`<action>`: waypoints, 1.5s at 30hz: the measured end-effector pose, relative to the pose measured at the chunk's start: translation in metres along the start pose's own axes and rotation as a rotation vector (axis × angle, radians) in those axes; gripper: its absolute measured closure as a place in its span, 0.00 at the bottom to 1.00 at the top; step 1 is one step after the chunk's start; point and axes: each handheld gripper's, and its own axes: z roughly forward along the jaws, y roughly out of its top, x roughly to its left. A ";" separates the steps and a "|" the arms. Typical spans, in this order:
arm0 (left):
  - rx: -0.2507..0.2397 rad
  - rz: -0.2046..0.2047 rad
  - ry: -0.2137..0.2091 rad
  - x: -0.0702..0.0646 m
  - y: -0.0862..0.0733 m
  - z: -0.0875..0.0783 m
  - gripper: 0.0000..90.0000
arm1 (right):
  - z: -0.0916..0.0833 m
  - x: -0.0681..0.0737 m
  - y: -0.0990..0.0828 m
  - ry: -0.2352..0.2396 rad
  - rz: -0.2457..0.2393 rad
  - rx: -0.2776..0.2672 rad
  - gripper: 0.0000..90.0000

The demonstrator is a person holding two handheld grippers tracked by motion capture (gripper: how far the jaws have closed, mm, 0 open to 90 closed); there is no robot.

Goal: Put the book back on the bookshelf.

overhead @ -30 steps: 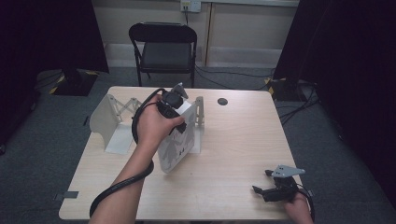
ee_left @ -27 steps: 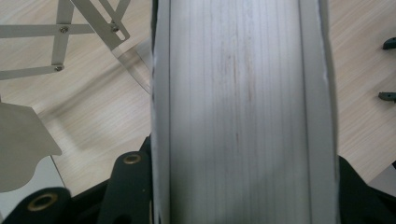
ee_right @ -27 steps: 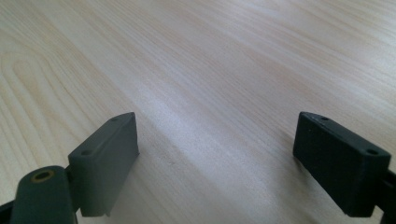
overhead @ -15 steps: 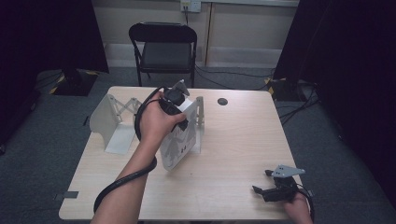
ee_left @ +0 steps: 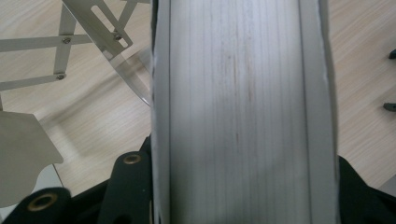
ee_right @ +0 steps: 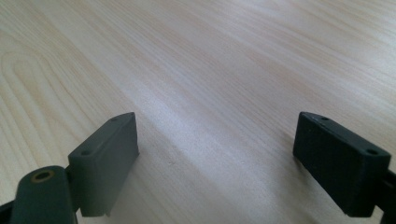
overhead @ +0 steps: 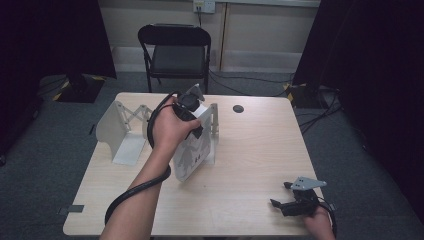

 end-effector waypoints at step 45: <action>-0.002 -0.079 0.037 0.004 0.014 0.010 0.58 | 0.000 0.000 0.000 0.000 0.000 -0.001 0.15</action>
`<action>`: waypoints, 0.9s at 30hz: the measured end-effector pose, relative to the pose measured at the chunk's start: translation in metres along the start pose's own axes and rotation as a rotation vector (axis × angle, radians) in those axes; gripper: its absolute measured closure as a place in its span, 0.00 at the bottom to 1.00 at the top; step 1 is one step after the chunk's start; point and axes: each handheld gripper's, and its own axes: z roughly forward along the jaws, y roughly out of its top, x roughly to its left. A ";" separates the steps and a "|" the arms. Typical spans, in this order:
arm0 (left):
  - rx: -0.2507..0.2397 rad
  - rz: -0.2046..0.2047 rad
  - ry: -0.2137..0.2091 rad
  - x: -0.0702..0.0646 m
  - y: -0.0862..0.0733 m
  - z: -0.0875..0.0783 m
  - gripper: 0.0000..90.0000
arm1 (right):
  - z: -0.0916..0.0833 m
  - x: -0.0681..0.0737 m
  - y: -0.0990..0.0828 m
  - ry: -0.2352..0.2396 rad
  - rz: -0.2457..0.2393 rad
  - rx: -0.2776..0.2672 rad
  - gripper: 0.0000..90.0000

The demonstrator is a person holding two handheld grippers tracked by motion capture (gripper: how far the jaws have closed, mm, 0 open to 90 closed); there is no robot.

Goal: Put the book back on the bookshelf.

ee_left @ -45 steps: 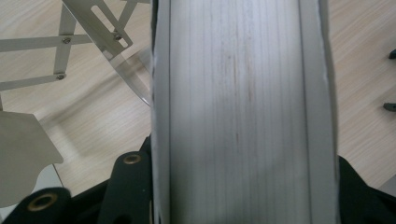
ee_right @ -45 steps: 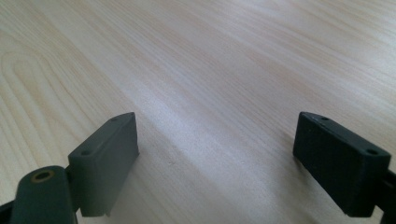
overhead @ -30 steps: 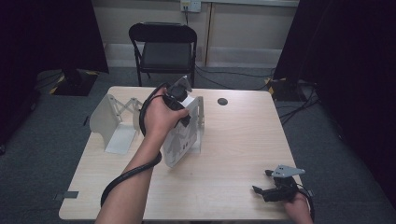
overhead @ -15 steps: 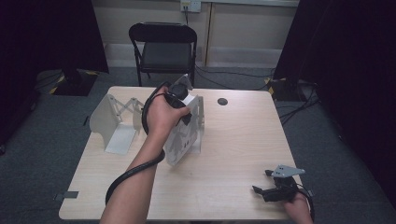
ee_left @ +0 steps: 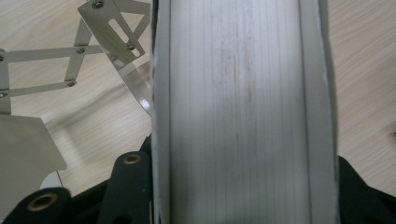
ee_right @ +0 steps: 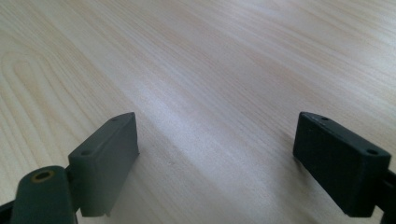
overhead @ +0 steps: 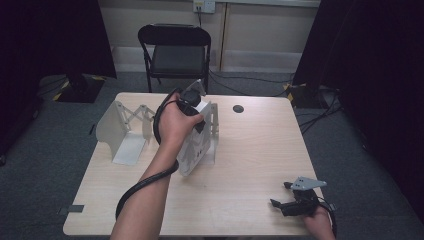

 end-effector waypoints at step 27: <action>-0.017 -0.026 0.021 0.004 0.006 0.009 0.58 | 0.000 0.000 0.000 0.000 0.000 0.000 0.15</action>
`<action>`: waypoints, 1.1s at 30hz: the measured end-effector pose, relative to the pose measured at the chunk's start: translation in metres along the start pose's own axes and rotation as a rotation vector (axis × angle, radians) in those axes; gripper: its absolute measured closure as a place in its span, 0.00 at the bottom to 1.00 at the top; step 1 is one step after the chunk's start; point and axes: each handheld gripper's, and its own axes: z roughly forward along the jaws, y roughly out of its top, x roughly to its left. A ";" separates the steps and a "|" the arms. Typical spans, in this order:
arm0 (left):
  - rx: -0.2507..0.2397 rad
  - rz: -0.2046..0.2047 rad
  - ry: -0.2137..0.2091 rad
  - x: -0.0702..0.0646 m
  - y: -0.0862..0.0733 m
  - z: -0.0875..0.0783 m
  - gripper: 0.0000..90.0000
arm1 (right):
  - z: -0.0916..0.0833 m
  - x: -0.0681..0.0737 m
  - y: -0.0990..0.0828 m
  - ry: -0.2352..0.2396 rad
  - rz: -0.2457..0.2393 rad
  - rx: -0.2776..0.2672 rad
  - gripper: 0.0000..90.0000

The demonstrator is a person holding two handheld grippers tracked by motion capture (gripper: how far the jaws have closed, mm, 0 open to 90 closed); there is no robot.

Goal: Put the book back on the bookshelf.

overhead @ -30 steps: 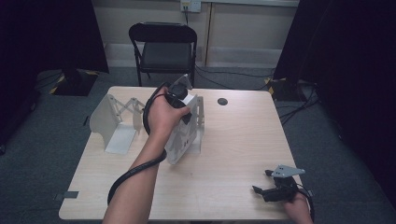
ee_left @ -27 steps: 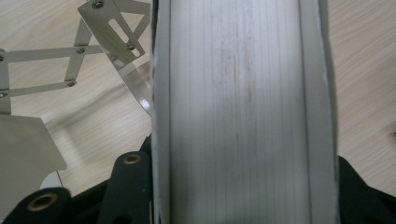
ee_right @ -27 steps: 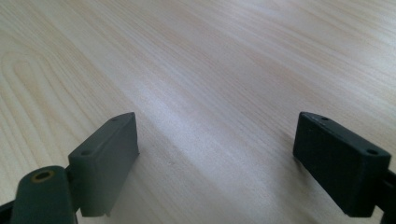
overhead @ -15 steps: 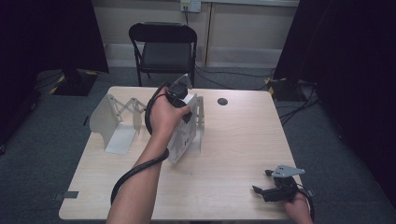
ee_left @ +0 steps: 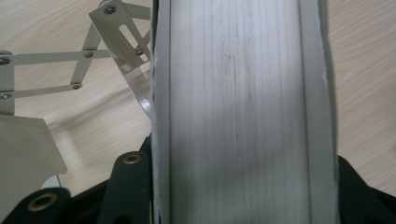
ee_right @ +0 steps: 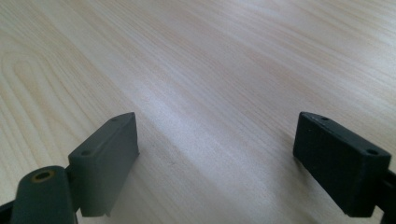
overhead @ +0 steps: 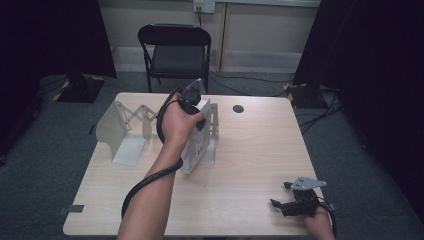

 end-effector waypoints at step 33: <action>-0.018 -0.049 0.040 -0.001 0.006 0.004 0.58 | 0.000 0.000 0.000 -0.001 -0.001 0.000 0.15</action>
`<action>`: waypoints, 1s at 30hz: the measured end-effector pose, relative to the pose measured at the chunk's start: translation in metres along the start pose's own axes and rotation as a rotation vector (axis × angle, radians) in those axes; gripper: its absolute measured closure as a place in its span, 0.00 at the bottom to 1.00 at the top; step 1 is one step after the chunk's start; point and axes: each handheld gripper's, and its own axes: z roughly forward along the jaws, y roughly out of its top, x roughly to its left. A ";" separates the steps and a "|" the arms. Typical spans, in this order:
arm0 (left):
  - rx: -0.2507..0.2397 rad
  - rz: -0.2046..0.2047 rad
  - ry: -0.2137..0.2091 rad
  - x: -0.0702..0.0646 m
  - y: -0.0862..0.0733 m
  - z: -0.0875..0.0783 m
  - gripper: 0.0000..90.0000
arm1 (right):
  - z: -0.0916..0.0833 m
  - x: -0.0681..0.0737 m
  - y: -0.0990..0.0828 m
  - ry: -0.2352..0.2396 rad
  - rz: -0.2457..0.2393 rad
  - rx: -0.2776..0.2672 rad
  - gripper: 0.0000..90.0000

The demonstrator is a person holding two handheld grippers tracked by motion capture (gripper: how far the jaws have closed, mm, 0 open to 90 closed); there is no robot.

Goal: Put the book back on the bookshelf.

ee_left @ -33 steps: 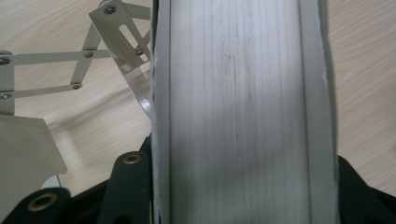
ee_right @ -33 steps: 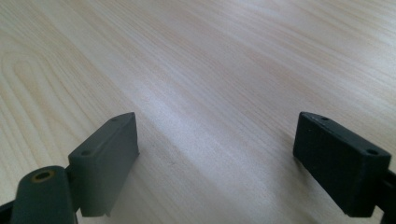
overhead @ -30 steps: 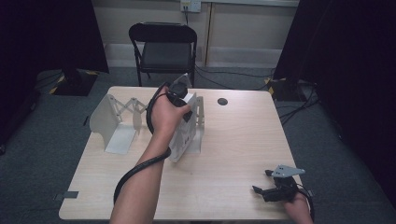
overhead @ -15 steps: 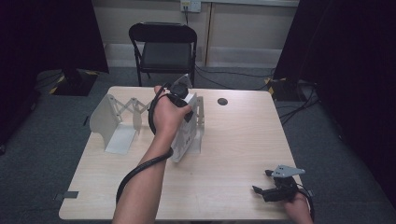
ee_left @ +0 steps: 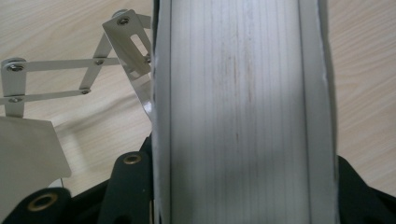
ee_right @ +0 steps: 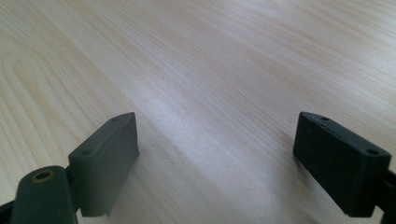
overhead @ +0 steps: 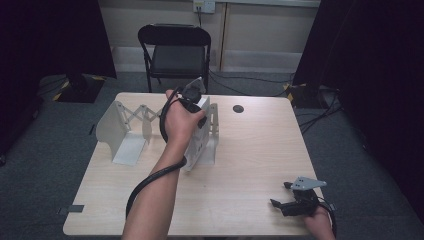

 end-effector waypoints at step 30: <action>0.001 -0.045 0.009 -0.001 0.010 0.012 0.58 | 0.000 0.000 0.000 0.000 0.000 0.000 0.15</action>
